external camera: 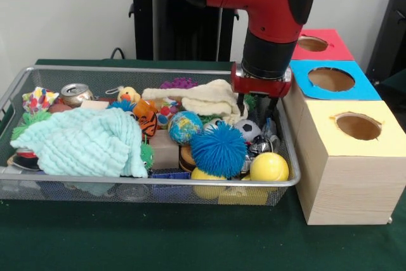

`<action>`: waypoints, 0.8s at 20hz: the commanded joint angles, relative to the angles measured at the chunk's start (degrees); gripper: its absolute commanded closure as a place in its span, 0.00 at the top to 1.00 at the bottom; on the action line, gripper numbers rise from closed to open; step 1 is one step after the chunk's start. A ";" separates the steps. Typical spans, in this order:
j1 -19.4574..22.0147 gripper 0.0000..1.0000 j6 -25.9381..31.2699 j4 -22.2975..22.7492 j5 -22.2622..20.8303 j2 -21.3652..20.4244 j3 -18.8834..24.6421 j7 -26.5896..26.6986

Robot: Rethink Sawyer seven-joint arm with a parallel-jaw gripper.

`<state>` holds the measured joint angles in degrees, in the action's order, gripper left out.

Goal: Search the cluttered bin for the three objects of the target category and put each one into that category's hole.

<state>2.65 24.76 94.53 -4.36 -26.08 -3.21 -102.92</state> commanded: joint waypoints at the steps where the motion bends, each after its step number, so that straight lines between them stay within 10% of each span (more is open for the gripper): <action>1: 2.78 1.00 7.74 -8.08 2.77 -1.67 7.79 -2.04; 16: 3.54 1.00 4.71 -14.00 0.92 4.16 9.55 -3.41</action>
<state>5.24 31.44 87.26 -4.48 -25.98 0.02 -102.92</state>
